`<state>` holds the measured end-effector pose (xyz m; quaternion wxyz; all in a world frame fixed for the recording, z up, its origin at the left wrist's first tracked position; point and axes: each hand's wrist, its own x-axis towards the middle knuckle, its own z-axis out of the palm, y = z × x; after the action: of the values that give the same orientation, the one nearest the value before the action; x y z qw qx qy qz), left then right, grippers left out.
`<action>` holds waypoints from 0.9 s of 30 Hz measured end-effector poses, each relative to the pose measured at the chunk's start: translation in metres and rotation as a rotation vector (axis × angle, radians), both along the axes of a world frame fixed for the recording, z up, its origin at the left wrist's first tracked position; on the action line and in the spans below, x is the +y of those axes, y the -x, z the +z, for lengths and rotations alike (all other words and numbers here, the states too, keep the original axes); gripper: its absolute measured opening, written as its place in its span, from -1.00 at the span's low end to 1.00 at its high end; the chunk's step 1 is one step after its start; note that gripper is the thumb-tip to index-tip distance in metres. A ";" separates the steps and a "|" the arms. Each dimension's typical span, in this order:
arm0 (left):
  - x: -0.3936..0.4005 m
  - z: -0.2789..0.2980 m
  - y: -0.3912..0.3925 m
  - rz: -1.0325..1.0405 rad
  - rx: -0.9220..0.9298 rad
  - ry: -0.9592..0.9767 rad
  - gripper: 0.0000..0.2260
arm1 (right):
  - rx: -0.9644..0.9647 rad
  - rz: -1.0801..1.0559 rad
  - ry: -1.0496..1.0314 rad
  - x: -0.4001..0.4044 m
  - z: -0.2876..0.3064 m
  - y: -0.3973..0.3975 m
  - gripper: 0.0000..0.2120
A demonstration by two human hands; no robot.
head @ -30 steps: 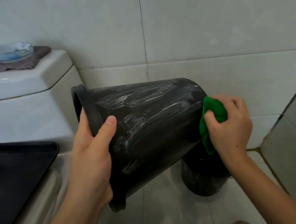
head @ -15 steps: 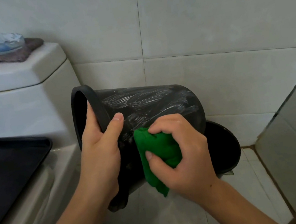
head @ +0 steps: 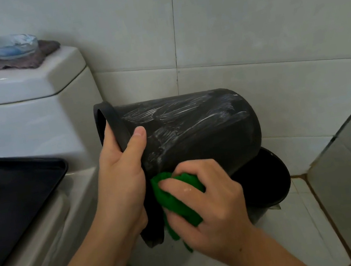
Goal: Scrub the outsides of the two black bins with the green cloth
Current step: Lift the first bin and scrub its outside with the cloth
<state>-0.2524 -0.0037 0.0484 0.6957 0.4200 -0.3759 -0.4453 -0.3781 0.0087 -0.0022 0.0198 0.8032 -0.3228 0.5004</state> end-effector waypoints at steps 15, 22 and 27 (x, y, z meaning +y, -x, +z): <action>0.000 0.000 0.002 0.038 -0.001 -0.029 -0.65 | 0.158 -0.048 -0.015 -0.014 0.010 0.013 -0.80; 0.002 -0.001 0.001 0.055 -0.037 -0.073 -0.66 | 0.474 0.158 -0.032 -0.006 0.011 0.019 -0.80; 0.000 0.007 -0.001 0.035 -0.073 -0.067 -0.64 | 0.422 0.071 0.003 -0.006 0.012 0.015 -0.82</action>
<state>-0.2516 -0.0040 0.0550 0.6749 0.4656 -0.3785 -0.4295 -0.3931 0.0024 0.0094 0.0706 0.9010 -0.2825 0.3217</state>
